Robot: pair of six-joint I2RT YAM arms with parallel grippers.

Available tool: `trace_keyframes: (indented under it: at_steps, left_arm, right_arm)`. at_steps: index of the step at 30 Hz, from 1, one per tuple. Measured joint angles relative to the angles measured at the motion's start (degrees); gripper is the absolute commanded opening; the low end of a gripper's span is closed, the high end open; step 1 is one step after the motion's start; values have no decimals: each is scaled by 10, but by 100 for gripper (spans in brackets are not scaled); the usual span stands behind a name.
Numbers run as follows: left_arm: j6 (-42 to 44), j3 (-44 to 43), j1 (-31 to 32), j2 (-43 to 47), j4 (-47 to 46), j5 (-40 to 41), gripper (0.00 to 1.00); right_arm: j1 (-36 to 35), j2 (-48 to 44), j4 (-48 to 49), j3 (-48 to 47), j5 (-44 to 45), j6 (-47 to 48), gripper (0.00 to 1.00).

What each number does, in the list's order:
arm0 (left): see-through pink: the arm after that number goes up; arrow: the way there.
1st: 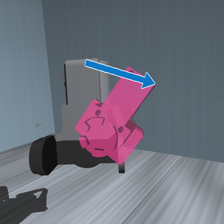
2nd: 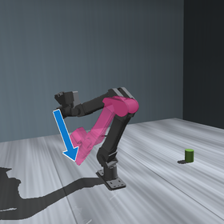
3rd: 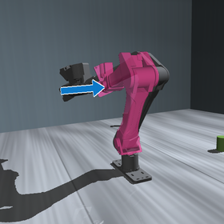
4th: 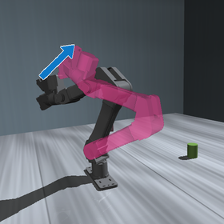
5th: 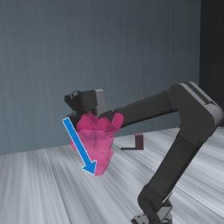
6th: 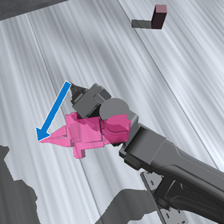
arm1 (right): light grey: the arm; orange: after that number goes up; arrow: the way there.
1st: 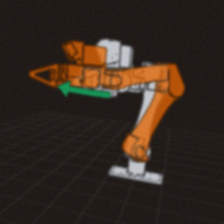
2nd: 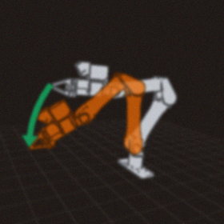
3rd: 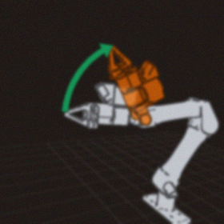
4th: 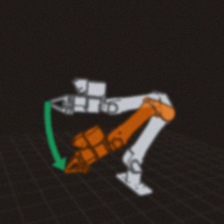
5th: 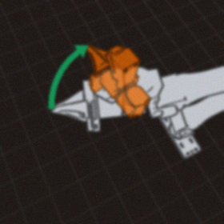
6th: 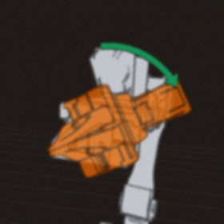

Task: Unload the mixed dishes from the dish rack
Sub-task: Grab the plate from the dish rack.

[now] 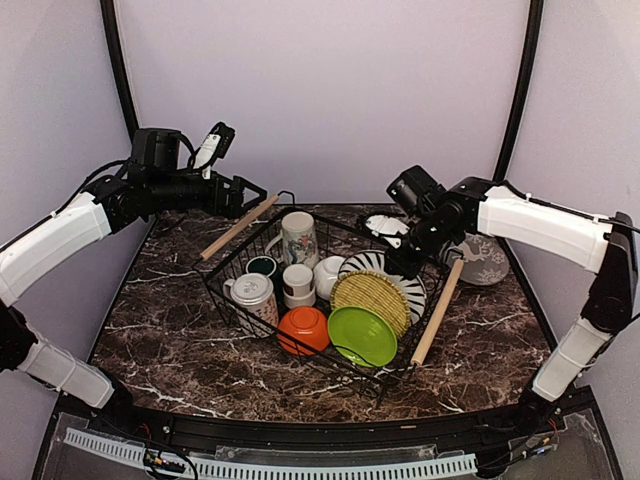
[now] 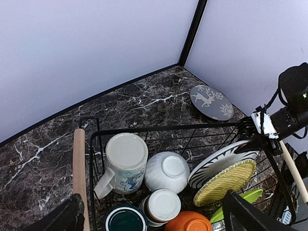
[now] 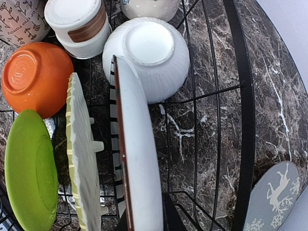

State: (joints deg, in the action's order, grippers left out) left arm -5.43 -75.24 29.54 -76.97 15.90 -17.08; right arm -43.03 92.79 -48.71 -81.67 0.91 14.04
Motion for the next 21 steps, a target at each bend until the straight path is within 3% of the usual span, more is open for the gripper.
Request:
trace_keyframes:
  at_steps: [21]
  left_arm:
    - [-4, 0, 0, 0, 0, 0, 99]
  right_arm:
    - [-131, -37, -25, -23, 223, 2, 0]
